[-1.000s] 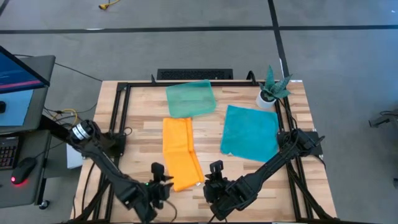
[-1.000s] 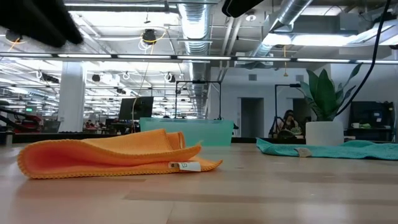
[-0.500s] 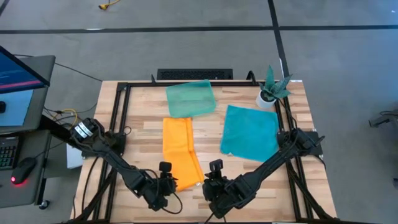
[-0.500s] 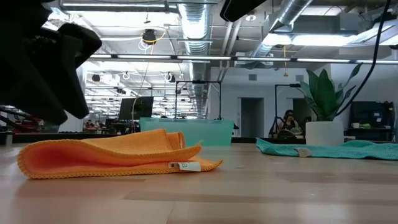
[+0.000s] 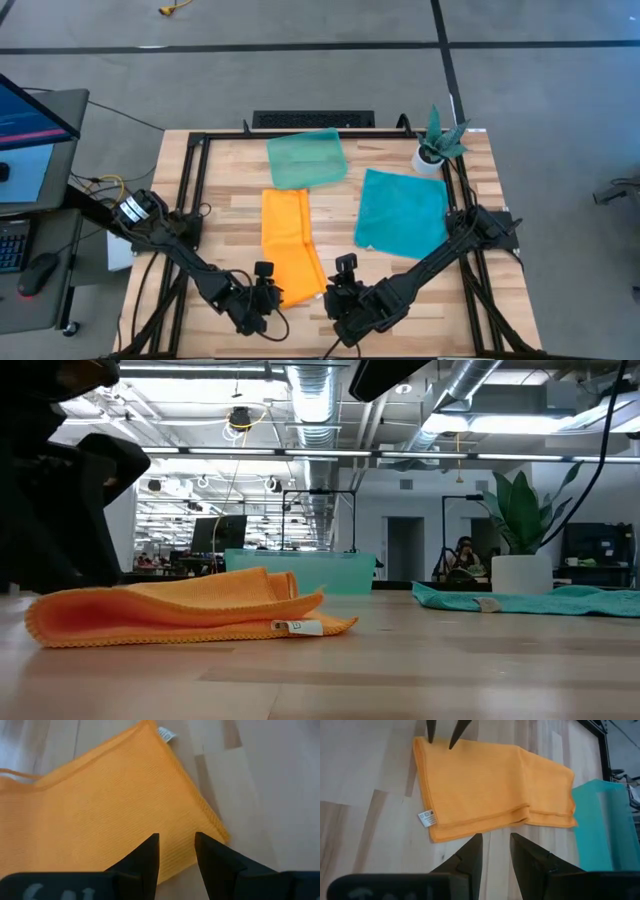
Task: Roll microfiber towels into tight, uniform cylinder then place into a basket
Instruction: Roll the yellow microfiber towel
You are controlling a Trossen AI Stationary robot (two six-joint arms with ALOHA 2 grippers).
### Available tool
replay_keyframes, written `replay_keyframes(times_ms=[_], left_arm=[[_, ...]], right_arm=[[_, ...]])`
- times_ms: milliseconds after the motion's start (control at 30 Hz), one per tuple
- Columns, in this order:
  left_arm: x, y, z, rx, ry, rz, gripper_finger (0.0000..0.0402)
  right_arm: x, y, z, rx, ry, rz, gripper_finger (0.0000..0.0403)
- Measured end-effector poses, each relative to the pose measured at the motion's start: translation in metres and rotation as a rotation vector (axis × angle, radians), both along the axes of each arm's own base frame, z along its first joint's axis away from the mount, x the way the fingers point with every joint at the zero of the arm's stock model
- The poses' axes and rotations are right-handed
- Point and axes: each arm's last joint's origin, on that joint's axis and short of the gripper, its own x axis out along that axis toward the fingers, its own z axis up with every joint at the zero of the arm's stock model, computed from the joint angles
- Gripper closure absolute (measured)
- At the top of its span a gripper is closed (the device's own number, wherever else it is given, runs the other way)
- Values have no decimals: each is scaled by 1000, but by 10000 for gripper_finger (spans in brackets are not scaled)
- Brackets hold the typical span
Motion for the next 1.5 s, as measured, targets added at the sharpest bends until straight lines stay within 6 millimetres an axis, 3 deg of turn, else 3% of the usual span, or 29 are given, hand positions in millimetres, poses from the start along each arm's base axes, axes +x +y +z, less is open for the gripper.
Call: replay_keyframes(times_ms=[500,767,900,1233,1500], left_arm=[[-1,-1,-1,-36,28,-11,283],[8,-8,-31,-41,55,-13,283],[9,-9,-33,-31,63,-12,283],[0,-29,6,25,183,-89,283],[-22,-55,36,168,89,-31,283]], right_arm=[[0,0,0,1,1,1,281],[0,0,0,11,7,5,281],[0,0,0,10,7,5,281],[-2,1,-1,4,18,8,281],[-4,2,-1,-1,29,10,281]])
